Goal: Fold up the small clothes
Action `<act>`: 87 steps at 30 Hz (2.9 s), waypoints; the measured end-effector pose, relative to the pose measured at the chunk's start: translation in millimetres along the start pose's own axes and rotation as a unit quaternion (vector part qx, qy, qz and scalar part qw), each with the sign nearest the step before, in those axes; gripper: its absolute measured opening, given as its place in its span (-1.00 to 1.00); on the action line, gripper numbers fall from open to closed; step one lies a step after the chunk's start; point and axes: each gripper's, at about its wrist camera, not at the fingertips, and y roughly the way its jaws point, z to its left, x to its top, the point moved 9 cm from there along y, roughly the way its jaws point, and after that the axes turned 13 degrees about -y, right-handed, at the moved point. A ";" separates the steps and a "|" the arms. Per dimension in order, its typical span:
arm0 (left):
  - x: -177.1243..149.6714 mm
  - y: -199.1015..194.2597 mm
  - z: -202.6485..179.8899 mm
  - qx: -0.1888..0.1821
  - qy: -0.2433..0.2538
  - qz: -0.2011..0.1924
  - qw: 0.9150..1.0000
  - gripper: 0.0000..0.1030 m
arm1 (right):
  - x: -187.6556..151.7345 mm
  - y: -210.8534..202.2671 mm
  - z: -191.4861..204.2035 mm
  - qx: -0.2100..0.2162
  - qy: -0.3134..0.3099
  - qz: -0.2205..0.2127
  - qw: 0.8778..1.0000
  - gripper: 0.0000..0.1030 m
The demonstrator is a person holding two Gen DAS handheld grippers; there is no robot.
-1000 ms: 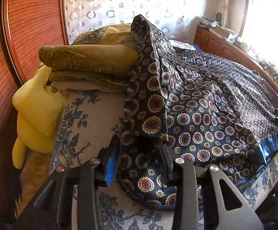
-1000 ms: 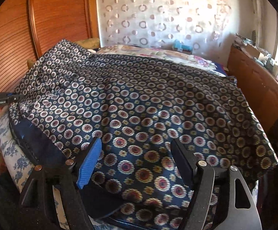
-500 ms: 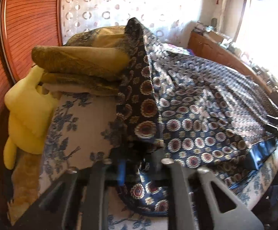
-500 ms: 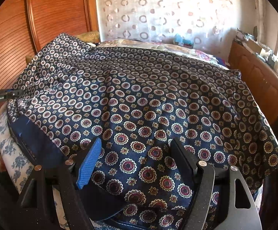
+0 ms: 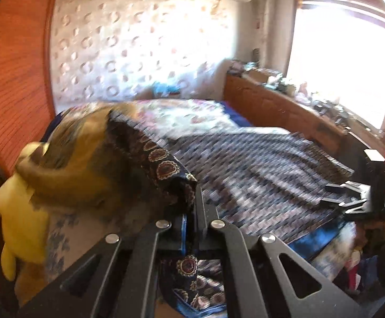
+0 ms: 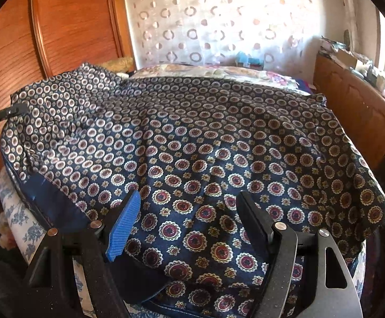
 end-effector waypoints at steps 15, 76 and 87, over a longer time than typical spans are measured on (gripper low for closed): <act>39.8 29.2 -153.4 -0.099 0.099 0.007 0.990 -1.00 | -22.1 -63.1 -62.1 -0.038 0.052 -0.036 0.997 0.48; 13.1 91.5 -76.3 -0.044 0.079 0.093 0.992 -0.29 | 88.6 37.4 7.5 0.068 -0.051 0.000 0.996 0.48; 17.9 90.5 -67.6 -0.048 0.070 0.086 0.993 -0.29 | 80.5 89.9 45.6 0.080 -0.090 0.069 0.990 0.06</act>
